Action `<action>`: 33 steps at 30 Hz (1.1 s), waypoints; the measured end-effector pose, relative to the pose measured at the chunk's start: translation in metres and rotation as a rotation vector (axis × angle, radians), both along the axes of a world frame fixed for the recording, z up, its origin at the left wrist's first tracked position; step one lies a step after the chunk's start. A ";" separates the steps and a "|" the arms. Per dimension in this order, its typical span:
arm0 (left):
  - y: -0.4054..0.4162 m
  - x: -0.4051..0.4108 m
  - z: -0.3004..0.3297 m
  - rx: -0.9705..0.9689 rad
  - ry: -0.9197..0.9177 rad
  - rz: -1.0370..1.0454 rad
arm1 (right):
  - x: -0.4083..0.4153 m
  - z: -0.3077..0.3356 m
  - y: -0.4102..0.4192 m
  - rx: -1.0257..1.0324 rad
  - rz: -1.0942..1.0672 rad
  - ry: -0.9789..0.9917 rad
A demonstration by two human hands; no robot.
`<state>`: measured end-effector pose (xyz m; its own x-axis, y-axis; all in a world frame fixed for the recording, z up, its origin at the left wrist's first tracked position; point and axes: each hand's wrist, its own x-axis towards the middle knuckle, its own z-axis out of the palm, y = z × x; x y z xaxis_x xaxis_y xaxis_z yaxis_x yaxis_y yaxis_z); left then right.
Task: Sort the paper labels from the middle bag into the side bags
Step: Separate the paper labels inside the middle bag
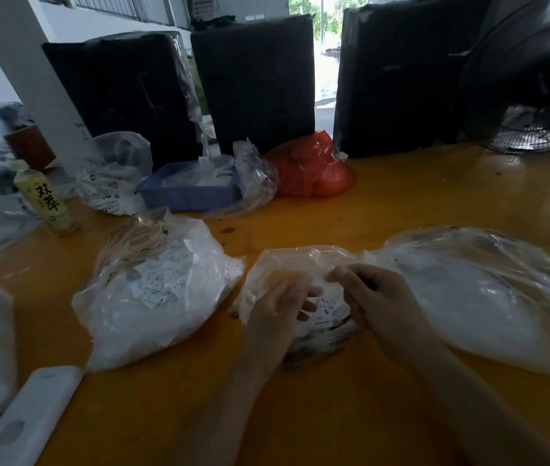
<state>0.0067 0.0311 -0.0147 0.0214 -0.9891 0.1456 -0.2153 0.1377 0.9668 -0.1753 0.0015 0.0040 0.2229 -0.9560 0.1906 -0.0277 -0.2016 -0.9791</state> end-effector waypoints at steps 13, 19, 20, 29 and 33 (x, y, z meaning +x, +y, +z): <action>-0.001 0.003 -0.006 0.035 0.225 0.142 | 0.014 -0.014 0.002 -0.131 0.005 0.333; -0.004 0.000 -0.007 0.037 0.299 0.192 | 0.016 -0.016 0.003 -0.174 -0.029 0.397; -0.005 0.000 -0.007 0.038 0.330 0.191 | 0.017 -0.016 0.003 -0.191 -0.020 0.413; -0.008 0.005 -0.012 0.109 0.566 0.072 | 0.015 -0.013 0.004 -0.223 -0.048 0.341; -0.009 0.006 -0.011 0.135 0.652 0.063 | 0.013 -0.017 0.003 -0.179 -0.008 0.298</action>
